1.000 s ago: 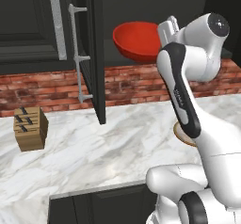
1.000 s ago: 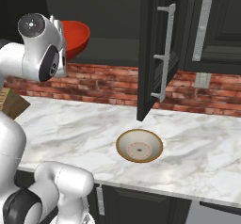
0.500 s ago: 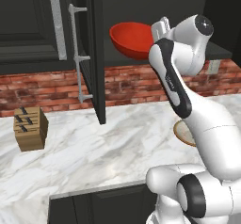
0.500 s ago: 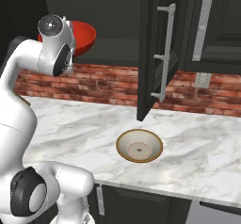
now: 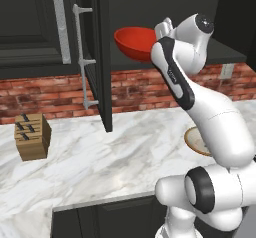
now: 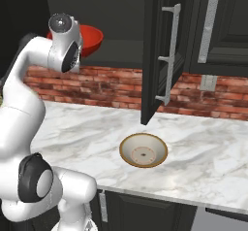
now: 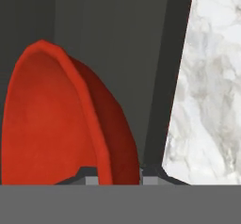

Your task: Open the cabinet. Pick the bowls from the counter and place them in the cabinet. Then close the cabinet.

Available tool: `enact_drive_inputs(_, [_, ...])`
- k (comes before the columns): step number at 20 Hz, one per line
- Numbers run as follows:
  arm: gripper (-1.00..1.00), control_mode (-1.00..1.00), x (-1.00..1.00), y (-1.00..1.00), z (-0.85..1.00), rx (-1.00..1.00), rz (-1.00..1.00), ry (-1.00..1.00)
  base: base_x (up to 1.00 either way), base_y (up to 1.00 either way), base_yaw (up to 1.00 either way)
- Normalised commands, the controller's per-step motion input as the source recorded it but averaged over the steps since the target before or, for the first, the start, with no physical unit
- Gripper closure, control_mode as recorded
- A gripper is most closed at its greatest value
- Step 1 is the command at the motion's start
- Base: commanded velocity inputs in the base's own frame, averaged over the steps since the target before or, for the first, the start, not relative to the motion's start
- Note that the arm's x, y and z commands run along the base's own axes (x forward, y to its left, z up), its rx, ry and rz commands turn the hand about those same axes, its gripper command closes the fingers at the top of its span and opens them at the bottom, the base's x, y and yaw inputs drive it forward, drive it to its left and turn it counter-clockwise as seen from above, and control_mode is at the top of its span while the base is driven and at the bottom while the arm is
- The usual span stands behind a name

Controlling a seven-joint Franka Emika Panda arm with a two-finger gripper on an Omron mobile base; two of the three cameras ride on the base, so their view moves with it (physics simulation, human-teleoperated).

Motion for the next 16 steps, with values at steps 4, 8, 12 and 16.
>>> enact_drive_inputs(4, [1.0,-1.0,0.4,0.13,-0.06,0.0,0.0,0.03,0.0,0.0,0.0])
enact_drive_inputs(8, [1.0,-1.0,0.26,0.22,-0.16,0.0,0.0,0.0,0.0,0.0,0.0])
enact_drive_inputs(12, [-1.0,-1.0,0.22,0.25,-0.32,-0.01,0.0,0.0,0.0,0.0,0.0])
enact_drive_inputs(16, [-1.0,-1.0,0.0,0.01,-0.09,0.0,0.0,-0.03,0.0,0.0,0.0])
